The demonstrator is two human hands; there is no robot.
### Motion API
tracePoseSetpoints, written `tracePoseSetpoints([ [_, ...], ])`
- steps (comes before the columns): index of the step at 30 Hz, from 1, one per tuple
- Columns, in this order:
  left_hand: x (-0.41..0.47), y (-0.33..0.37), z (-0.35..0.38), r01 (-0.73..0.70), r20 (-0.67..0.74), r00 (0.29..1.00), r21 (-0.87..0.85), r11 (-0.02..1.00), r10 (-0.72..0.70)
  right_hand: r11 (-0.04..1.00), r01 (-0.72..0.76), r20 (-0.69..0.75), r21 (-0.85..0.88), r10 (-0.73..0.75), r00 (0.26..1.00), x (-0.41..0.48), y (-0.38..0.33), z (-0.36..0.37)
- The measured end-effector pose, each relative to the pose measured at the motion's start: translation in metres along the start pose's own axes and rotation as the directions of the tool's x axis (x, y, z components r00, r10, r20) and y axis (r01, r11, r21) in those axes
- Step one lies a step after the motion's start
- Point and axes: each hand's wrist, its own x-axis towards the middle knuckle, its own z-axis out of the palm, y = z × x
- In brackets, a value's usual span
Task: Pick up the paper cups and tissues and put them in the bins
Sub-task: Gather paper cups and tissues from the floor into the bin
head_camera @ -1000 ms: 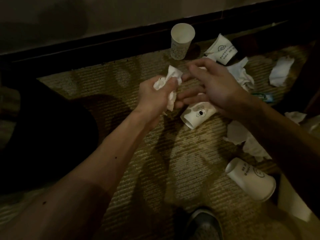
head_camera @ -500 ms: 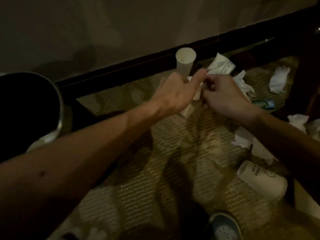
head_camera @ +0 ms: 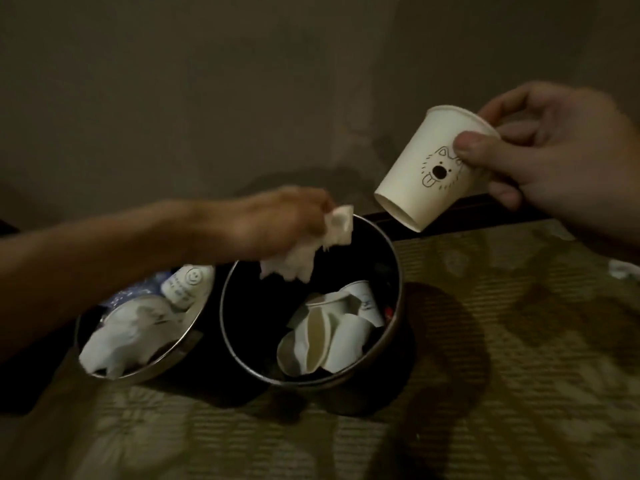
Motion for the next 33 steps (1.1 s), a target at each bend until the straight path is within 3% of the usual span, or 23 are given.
tracePoseSetpoints([
  [3,-0.011,-0.053,0.031,0.093,0.156,0.985,-0.128,0.987,-0.073,1.0,-0.027,0.099,-0.013,0.028,0.995,-0.001,-0.004,0.028],
  [7,-0.014,-0.087,0.073,0.172,0.23,0.962,-0.079,0.982,-0.15,0.99,-0.048,0.234,-0.129,0.078,0.969,-0.009,-0.001,0.053],
  [11,-0.012,-0.086,0.058,0.095,0.286,0.953,0.016,0.995,-0.095,0.956,0.004,0.343,-0.292,0.101,0.934,-0.016,0.007,0.068],
  [13,-0.012,-0.078,0.032,0.018,0.262,0.965,-0.045,0.999,-0.006,0.928,0.051,0.39,-0.369,0.104,0.915,-0.016,0.011,0.072],
  [16,-0.011,-0.065,0.001,-0.117,0.085,0.987,-0.216,0.969,0.138,0.88,0.11,0.421,-0.462,0.108,0.901,-0.009,0.013,0.08],
  [18,-0.011,-0.059,-0.004,-0.23,-0.027,0.973,-0.204,0.951,0.23,0.829,0.179,0.435,-0.529,0.084,0.897,-0.001,0.014,0.088],
  [20,-0.006,-0.059,0.0,-0.311,-0.115,0.944,0.003,0.95,0.309,0.783,0.235,0.446,-0.576,0.06,0.893,0.008,0.016,0.097],
  [22,0.003,-0.067,0.009,-0.291,-0.143,0.939,0.145,0.946,0.312,0.732,0.29,0.467,-0.616,0.043,0.883,0.017,0.021,0.107],
  [26,0.024,-0.089,0.03,-0.213,-0.073,0.969,0.239,0.948,0.236,0.634,0.379,0.571,-0.674,0.122,0.812,0.022,0.037,0.122],
  [33,0.036,-0.102,0.052,-0.128,0.112,0.987,0.118,0.985,0.115,0.362,0.623,0.716,-0.693,0.248,0.653,0.016,0.057,0.131],
])
